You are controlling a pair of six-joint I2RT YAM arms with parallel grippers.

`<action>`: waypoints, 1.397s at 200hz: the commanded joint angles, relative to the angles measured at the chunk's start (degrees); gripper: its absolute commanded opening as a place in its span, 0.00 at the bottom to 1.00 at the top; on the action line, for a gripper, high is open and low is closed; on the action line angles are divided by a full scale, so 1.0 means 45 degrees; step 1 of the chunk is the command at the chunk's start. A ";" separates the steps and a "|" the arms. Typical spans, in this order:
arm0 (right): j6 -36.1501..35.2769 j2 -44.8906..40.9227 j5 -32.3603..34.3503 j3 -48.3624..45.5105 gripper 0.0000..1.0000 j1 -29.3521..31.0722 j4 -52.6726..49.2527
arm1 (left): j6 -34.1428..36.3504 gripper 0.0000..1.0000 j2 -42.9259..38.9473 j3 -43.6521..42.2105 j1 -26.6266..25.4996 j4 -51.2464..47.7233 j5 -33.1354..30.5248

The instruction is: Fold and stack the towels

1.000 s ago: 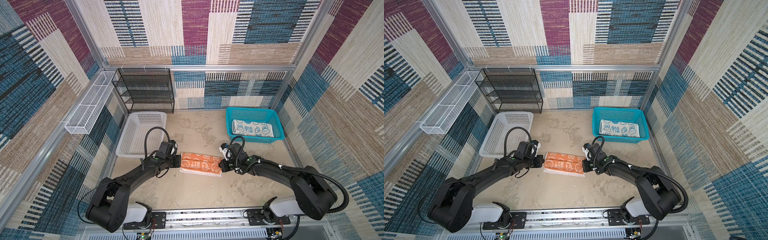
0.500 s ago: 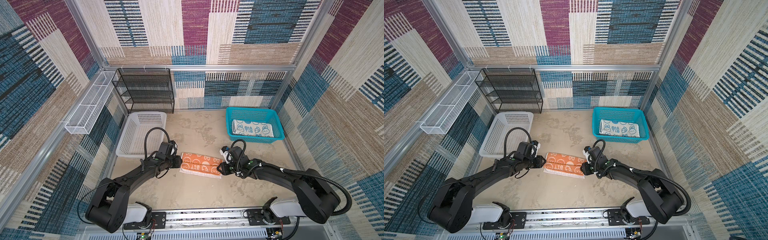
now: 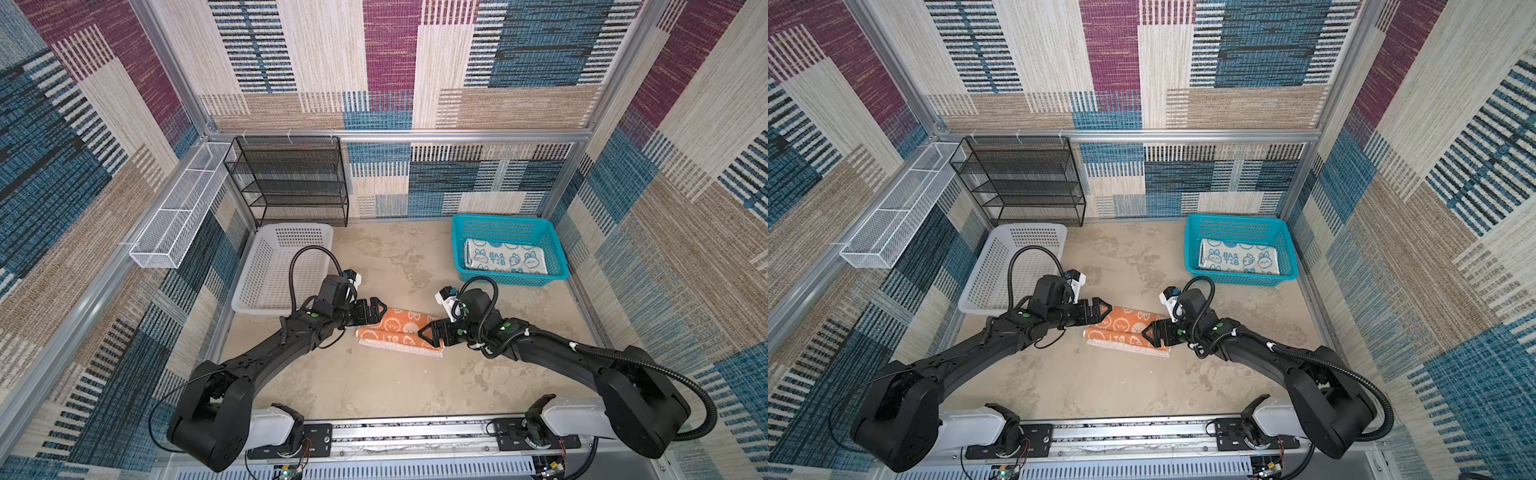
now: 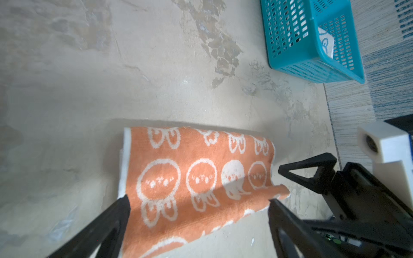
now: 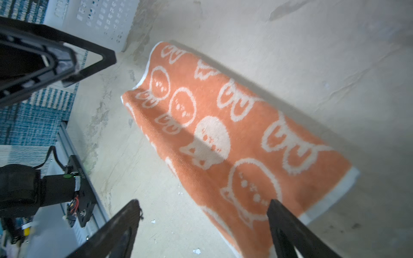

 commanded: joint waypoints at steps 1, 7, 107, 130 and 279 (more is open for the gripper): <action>0.0748 0.0037 -0.1155 -0.0481 0.96 0.0149 0.1388 | -0.0887 0.99 0.0622 0.0069 -0.0332 0.0977 0.0517; 0.0815 0.0087 -0.1294 -0.0628 0.97 0.0183 0.1510 | -0.0942 0.99 0.0821 0.0029 -0.0427 0.1124 0.0558; 0.0184 0.2450 0.0545 -0.0565 0.99 0.0110 0.1305 | -0.0611 0.99 0.2459 -0.0802 -0.0587 0.1427 -0.0103; -0.0201 0.3274 0.0961 0.0488 0.99 0.0039 0.0897 | -0.0205 0.99 0.2669 -0.0265 -0.0267 0.0648 -0.0485; -0.0222 0.2302 0.1673 0.0807 0.96 -0.2091 0.0690 | -0.0748 0.99 0.3491 0.2245 -0.1347 0.0352 -0.0449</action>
